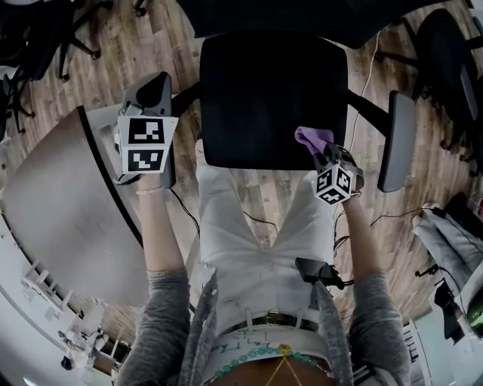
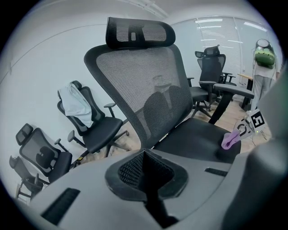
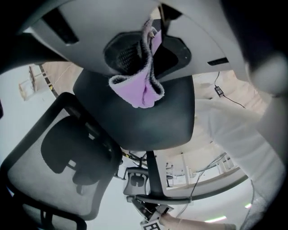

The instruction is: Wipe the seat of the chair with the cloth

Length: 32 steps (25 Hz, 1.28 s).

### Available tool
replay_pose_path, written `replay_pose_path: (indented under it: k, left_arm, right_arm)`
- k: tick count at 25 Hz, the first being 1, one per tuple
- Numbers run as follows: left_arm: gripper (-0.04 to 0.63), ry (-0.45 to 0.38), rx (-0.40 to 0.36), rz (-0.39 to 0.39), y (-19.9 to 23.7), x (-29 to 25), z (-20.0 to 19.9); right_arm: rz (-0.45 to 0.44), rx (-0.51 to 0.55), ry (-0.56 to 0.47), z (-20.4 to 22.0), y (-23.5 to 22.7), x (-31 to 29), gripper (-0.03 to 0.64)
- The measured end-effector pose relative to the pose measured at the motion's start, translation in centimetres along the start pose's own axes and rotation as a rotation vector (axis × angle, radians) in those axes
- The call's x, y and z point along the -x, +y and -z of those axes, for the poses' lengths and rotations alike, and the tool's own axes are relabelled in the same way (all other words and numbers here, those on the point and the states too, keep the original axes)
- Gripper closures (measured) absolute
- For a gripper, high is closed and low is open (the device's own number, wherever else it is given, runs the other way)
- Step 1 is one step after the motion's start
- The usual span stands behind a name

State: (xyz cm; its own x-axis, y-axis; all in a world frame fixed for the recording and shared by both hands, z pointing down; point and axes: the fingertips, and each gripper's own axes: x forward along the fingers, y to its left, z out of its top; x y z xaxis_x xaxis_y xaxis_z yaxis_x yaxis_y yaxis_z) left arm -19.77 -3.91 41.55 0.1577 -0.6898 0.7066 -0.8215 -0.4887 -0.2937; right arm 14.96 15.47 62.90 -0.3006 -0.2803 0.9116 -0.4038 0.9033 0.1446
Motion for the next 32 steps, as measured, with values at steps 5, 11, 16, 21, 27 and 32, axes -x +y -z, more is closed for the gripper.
replay_pose_path:
  k: [5,11,16,21,27,32]
  left_arm:
    - [0.597,0.002,0.001,-0.001,-0.1,-0.1,0.2]
    - [0.598,0.000,0.011,0.008,0.1,-0.3,0.2]
    - [0.598,0.005,0.001,0.000,-0.2,-0.2,0.2]
    - [0.598,-0.004,0.016,0.017,-0.1,-0.2,0.1]
    - [0.598,-0.003,0.014,0.017,0.1,-0.3,0.1]
    - [0.597,-0.009,0.020,0.024,0.1,-0.2,0.1]
  right_arm:
    - [-0.076,0.129,-0.129,-5.9,3.6,-0.2,0.569]
    - [-0.202,0.266,-0.269,-14.5,9.8,-2.0,0.569]
    - [-0.281,0.360,-0.304,-19.2,14.4,-4.5,0.569]
    - [-0.300,0.500,-0.266,-21.4,17.3,-7.5,0.569]
    - [-0.323,0.522,-0.180,-21.5,18.8,-10.5,0.569]
    - [-0.331,0.537,-0.135,-21.2,19.5,-11.4,0.569]
